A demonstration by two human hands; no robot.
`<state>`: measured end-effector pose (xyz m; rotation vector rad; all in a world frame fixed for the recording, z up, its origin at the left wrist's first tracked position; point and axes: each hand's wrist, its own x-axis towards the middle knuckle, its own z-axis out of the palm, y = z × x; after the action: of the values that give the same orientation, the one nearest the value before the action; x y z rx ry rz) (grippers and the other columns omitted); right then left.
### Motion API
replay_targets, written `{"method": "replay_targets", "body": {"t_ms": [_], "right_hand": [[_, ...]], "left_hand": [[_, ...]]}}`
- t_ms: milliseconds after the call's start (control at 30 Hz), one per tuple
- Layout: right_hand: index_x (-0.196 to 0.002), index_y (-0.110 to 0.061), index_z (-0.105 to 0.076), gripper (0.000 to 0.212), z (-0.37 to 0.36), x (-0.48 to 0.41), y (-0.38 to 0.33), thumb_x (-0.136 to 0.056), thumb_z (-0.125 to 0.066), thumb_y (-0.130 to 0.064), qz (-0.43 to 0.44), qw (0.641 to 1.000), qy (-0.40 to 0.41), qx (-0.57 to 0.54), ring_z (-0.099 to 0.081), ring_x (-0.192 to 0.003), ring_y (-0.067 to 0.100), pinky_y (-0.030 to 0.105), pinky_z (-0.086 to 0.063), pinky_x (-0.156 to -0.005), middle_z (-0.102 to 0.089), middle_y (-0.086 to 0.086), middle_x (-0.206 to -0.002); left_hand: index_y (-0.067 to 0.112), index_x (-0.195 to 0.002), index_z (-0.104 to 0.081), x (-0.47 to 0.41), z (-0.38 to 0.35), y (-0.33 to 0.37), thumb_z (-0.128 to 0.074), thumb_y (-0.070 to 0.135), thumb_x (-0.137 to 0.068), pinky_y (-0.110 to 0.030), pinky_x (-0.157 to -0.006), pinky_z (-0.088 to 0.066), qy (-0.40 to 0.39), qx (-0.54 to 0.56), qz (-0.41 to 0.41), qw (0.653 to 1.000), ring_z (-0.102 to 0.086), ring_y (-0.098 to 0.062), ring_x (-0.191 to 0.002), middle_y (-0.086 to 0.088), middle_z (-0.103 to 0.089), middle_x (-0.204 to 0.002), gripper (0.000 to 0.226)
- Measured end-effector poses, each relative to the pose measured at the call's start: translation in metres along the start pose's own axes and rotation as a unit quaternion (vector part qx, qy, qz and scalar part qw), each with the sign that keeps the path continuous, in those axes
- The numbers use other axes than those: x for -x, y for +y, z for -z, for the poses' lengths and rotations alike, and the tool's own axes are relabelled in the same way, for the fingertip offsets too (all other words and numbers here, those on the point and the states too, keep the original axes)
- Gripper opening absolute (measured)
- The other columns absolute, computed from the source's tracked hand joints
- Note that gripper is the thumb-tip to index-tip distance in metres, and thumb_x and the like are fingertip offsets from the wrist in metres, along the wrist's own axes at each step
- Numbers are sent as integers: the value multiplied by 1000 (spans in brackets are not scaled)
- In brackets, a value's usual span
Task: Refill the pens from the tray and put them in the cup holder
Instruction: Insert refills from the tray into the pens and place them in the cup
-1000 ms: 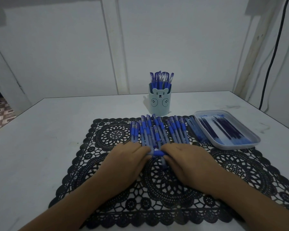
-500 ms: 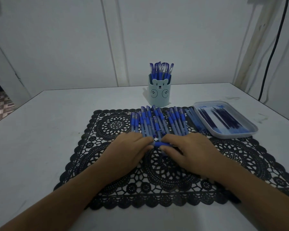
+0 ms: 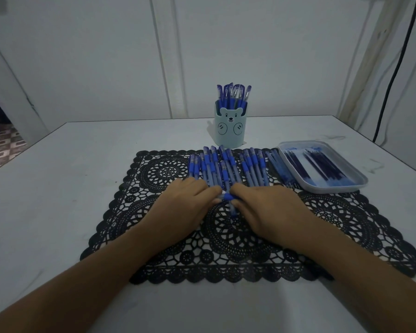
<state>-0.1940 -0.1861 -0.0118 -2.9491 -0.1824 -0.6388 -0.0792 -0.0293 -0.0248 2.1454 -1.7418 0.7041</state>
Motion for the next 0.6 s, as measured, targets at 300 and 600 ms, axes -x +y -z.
{"method": "replay_targets", "body": {"t_ms": [300,600], "right_hand": [[-95,-23,-49,25,10,-1,9,-96,-31,-40,-72,997,-3,-7,-47,-54,8,17,-32,-46,-47,-11,-63],[-123,-16,-53,31,6,1,12,-95,-42,-24,-78,995,-56,-1,-49,-104,16,30,-42,-91,-53,0,-115]], "left_hand": [[4,-99,-66,2,-5,-5,-39,26,-94,-29,-58,-48,19,24,40,999,-54,-14,-62,-3,-63,-74,34],[8,-117,-58,0,-6,-9,-38,27,-92,-32,-69,-48,42,75,110,990,-57,-15,-72,-3,-65,-82,37]]}}
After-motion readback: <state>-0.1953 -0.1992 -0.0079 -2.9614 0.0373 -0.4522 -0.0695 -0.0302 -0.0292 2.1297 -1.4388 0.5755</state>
